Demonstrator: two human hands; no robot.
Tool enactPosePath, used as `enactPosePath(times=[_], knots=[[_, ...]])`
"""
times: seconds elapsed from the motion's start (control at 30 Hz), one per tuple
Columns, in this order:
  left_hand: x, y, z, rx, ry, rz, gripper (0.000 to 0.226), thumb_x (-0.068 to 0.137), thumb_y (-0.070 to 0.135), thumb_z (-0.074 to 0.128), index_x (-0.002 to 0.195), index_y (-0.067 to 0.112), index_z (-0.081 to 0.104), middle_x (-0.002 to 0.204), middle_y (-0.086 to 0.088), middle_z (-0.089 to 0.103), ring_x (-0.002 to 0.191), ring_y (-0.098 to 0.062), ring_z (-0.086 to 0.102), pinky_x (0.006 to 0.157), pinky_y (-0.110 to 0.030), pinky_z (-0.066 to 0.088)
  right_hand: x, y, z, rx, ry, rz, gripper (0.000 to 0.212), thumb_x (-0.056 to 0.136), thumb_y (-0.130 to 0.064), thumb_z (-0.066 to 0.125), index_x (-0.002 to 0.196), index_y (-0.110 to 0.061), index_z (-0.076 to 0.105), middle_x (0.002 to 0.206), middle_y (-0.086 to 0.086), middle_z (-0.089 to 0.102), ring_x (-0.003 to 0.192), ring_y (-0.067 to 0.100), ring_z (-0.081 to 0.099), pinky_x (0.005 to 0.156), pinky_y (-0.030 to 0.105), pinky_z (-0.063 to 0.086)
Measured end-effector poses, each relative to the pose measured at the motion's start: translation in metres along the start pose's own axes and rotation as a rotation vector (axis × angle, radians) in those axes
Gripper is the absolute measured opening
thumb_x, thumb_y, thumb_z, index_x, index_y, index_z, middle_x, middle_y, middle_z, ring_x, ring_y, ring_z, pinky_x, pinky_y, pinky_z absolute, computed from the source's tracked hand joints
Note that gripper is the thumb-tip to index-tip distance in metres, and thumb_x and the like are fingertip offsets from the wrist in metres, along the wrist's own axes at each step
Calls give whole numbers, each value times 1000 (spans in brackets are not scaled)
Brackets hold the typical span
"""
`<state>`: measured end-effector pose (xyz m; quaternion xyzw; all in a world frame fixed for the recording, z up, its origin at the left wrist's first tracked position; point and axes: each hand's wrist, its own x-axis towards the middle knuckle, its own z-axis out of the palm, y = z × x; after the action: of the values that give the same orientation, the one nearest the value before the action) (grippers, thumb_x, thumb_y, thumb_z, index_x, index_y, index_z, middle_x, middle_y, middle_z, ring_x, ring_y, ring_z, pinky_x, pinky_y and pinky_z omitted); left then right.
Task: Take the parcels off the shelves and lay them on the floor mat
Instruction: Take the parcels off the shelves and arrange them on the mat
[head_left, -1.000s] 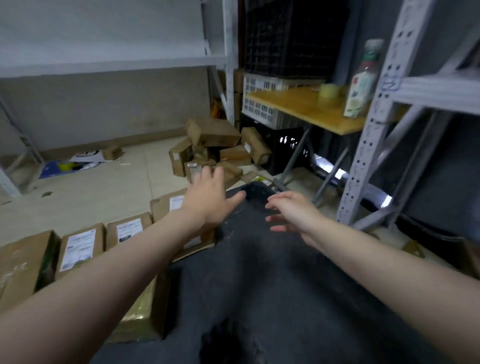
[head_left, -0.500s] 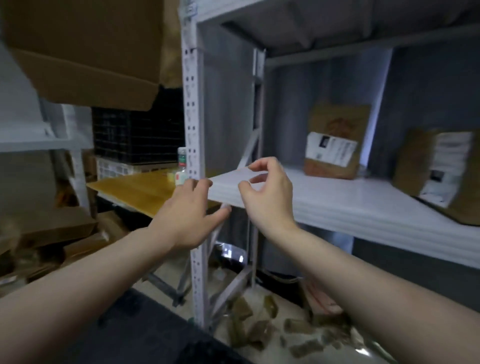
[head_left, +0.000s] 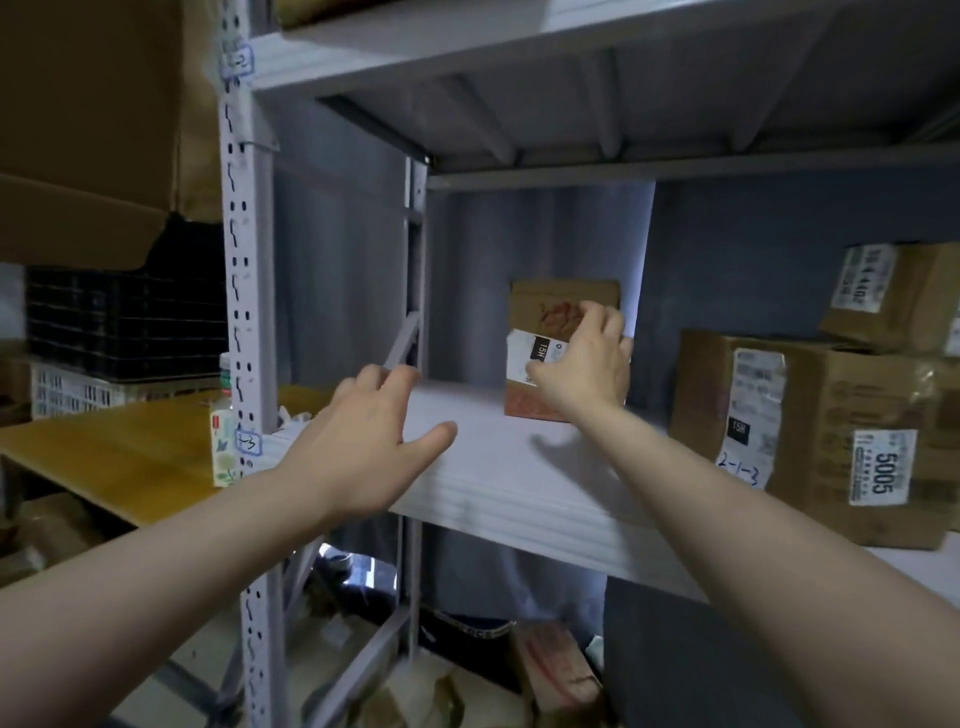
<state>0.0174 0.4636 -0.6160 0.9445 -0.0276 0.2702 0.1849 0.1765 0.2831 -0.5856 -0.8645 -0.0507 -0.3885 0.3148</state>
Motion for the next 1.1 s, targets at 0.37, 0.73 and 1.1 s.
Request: enactPosePath(times=[0.37, 0.73, 1.1], knots=[[54, -11, -1, 21, 32, 72, 65, 93, 56, 44, 148, 25, 31, 147, 1, 37, 132, -20, 38, 104, -40, 41, 103, -16, 11, -577, -220, -155, 85, 78, -29, 68, 151, -14, 28, 151, 9, 35, 146, 30, 20, 112, 46, 30], [37, -45, 30, 31, 0, 40, 66, 91, 58, 42, 145, 22, 31, 146, -1, 35, 130, -20, 36, 102, -35, 39, 79, -37, 4, -631, -184, -273, 66, 50, -68, 77, 96, -22, 67, 125, 10, 56, 130, 37, 39, 111, 63, 20], [-9, -58, -10, 107, 3, 40, 68, 87, 63, 35, 142, 22, 32, 143, 2, 37, 130, -16, 37, 102, -35, 41, 11, -49, 24, -803, -516, -333, 110, 65, -55, 81, 149, -19, 19, 146, 16, 30, 135, 43, 33, 105, 77, 23]])
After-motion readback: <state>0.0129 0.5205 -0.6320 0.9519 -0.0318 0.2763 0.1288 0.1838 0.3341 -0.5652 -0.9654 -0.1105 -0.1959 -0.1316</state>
